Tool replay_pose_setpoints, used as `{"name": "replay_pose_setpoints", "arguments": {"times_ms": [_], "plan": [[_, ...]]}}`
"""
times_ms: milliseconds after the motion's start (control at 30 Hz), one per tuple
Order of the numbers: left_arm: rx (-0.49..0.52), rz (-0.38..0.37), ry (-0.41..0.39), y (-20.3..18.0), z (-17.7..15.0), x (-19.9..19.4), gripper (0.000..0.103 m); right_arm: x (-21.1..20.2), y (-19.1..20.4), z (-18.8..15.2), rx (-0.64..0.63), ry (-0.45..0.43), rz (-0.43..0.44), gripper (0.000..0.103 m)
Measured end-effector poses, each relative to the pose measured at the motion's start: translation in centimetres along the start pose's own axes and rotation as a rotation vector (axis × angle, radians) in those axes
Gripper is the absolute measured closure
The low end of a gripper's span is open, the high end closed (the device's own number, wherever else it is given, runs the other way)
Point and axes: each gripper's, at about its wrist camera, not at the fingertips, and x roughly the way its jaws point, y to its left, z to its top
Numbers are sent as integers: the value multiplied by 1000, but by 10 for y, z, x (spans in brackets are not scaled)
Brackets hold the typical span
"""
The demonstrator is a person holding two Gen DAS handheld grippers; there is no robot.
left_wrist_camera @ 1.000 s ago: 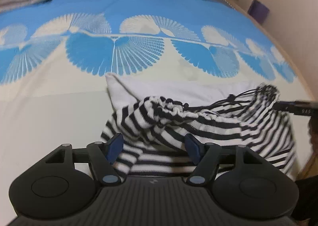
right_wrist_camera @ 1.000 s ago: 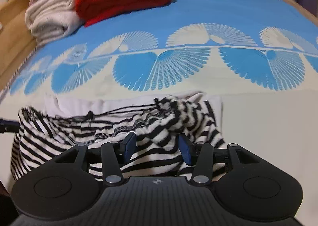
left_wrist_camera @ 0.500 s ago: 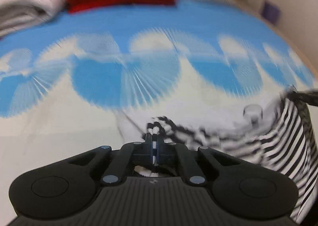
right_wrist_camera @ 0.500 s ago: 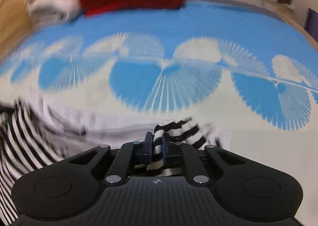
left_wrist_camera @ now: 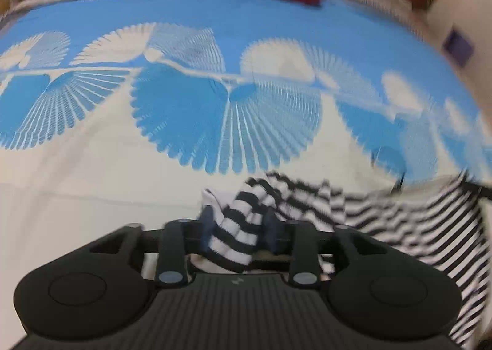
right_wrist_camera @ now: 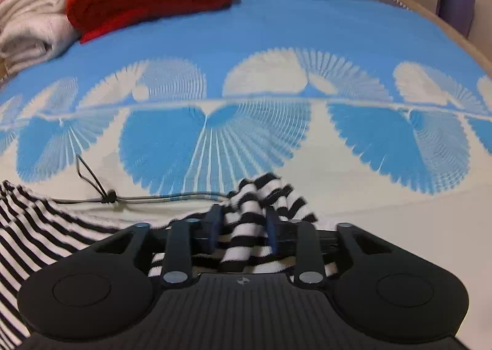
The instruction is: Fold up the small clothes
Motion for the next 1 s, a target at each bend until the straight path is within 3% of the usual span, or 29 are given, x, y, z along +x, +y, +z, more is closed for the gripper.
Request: {"name": "replay_pose_setpoints", "arguments": {"times_ms": [67,133,267,300,333,367,400,500,567,633,700,733,800,833,867,900,1000], "plan": [[-78,-29,3,15,2,-3,50,-17,-12,2,35,-65,16,52],[-124,-45,41,24,2,4,50,-23,-30,3,73,-85,-5,50],[-105,-53,73,17,-3,11,52,-6,-57,-11,144,50,-18,50],[-91,-50,70,14,-3,12,58,-2,-57,-14,142,69,-17,52],[-78,-52,62,12,-4,11,92,0,-55,-16,126,69,-17,58],[-61,-61,51,10,-2,9,100,-1,-52,-16,103,57,-13,89],[-50,-51,17,8,-1,4,100,-2,-49,-14,85,41,-7,100],[-60,8,-182,8,4,-23,101,-20,-50,-6,119,-95,-36,100],[-39,30,-233,6,4,-27,100,-28,-51,-2,143,-172,-47,100],[1,47,-118,-1,0,-9,97,-22,-45,-5,94,-170,-97,99],[33,73,110,-5,-12,21,88,-2,-42,-10,51,-53,-112,95],[49,100,143,-7,-17,23,87,8,-41,-14,48,23,-102,94],[41,120,89,-5,-18,3,81,8,-41,-20,66,83,-79,89],[3,90,59,0,-17,-14,73,-2,-42,-18,80,62,-74,85],[-36,60,45,8,-17,-29,69,-15,-45,-16,98,34,-58,74],[-69,40,41,14,-17,-43,69,-30,-49,-15,120,9,-35,65],[-136,1,57,30,-25,-82,69,-76,-65,-11,159,-20,15,61]]}}
